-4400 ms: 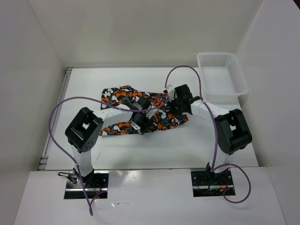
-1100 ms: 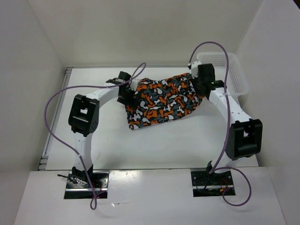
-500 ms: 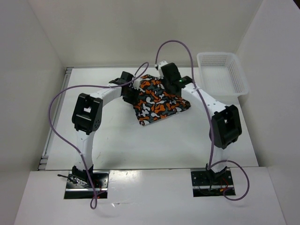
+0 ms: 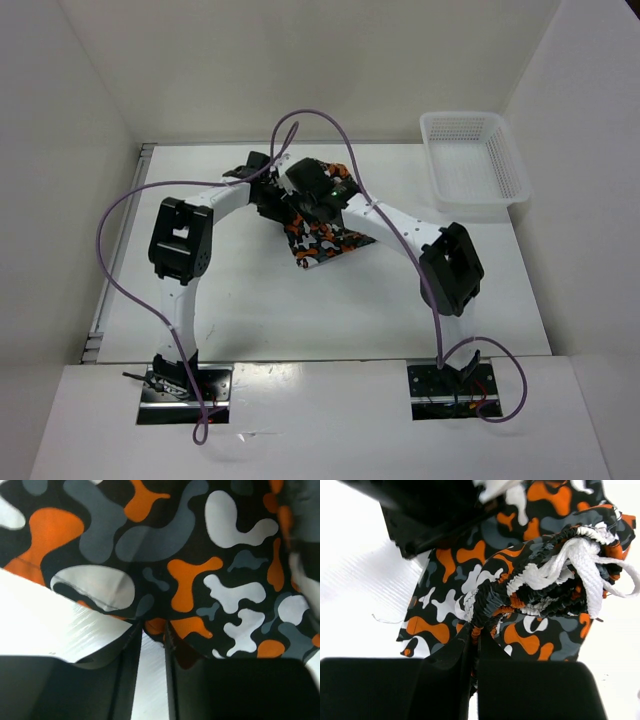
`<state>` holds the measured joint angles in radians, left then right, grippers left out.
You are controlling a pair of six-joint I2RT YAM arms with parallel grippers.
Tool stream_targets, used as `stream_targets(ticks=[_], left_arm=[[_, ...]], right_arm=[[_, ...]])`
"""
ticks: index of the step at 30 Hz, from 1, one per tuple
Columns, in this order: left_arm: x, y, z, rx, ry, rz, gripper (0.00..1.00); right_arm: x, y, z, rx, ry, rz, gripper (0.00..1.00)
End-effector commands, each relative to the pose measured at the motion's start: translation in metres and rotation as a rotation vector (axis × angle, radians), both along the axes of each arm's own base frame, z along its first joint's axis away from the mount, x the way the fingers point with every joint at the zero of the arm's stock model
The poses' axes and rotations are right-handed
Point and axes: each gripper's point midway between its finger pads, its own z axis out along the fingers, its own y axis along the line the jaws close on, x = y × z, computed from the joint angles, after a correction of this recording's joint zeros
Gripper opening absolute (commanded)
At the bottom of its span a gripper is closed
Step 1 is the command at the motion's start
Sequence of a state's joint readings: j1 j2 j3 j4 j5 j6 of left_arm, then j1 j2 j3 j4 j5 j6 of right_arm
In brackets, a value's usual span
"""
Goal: Fold and stack the shorts
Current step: Fold the shorts
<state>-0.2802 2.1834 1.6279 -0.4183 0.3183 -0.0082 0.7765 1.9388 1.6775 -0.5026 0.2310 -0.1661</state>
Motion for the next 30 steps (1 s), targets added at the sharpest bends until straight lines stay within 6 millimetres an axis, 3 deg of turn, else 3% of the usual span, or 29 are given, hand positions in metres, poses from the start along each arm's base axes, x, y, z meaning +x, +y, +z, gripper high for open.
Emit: stream_targets(ticks=[1, 5, 7, 12, 16, 17, 18, 19, 20, 21, 22, 24, 25, 26, 28, 29, 30], left_arm=[[-0.017, 0.016, -0.029, 0.011, 0.106, 0.012, 0.34], [-0.019, 0.032, -0.025, -0.018, 0.144, 0.041, 0.43], [-0.014, 0.041, -0.013, -0.032, 0.131, 0.061, 0.46], [-0.012, 0.059, -0.007, -0.011, 0.135, 0.101, 0.51], [-0.001, 0.080, 0.010, -0.009, 0.109, 0.150, 0.58], [0.001, 0.086, 0.014, -0.003, 0.098, 0.163, 0.61], [0.006, 0.090, 0.030, -0.009, 0.068, 0.172, 0.63], [0.013, 0.096, 0.042, -0.006, 0.035, 0.188, 0.64], [0.013, 0.096, 0.052, -0.008, 0.019, 0.188, 0.66], [0.015, 0.096, 0.070, -0.015, -0.020, 0.188, 0.71], [0.017, 0.091, 0.084, -0.021, -0.052, 0.177, 0.74], [0.019, 0.081, 0.114, -0.044, -0.117, 0.154, 0.79], [0.024, 0.077, 0.120, -0.041, -0.143, 0.148, 0.80], [0.028, 0.067, 0.138, -0.051, -0.186, 0.130, 0.82], [0.031, 0.054, 0.148, -0.074, -0.208, 0.099, 0.83], [0.027, 0.032, 0.144, -0.108, -0.189, 0.045, 0.83], [0.025, 0.023, 0.136, -0.107, -0.173, 0.027, 0.83]], right_arm=[[-0.001, 0.027, -0.006, 0.024, 0.004, 0.054, 0.00], [0.000, 0.049, -0.013, 0.034, -0.005, 0.080, 0.04], [-0.004, 0.063, -0.019, 0.051, 0.019, 0.121, 0.23], [-0.030, 0.106, 0.024, 0.193, 0.068, 0.312, 0.50], [-0.068, 0.126, 0.086, 0.338, 0.098, 0.494, 0.58], [-0.073, 0.120, 0.107, 0.353, 0.066, 0.505, 0.58], [-0.076, 0.115, 0.114, 0.349, 0.047, 0.517, 0.58], [-0.071, 0.101, 0.104, 0.293, 0.028, 0.466, 0.58], [-0.069, 0.087, 0.115, 0.258, -0.037, 0.458, 0.58], [-0.065, 0.077, 0.110, 0.224, -0.067, 0.432, 0.58], [-0.053, 0.049, 0.078, 0.146, -0.044, 0.355, 0.58], [-0.044, 0.018, 0.063, 0.115, -0.034, 0.300, 0.58], [-0.033, -0.013, 0.030, 0.064, 0.018, 0.230, 0.58], [-0.028, -0.029, 0.016, 0.040, 0.042, 0.193, 0.58], [-0.010, -0.066, -0.016, 0.014, 0.084, 0.107, 0.58], [-0.003, -0.077, -0.027, -0.002, 0.099, 0.075, 0.57], [0.004, -0.085, -0.046, -0.023, 0.119, 0.061, 0.55]])
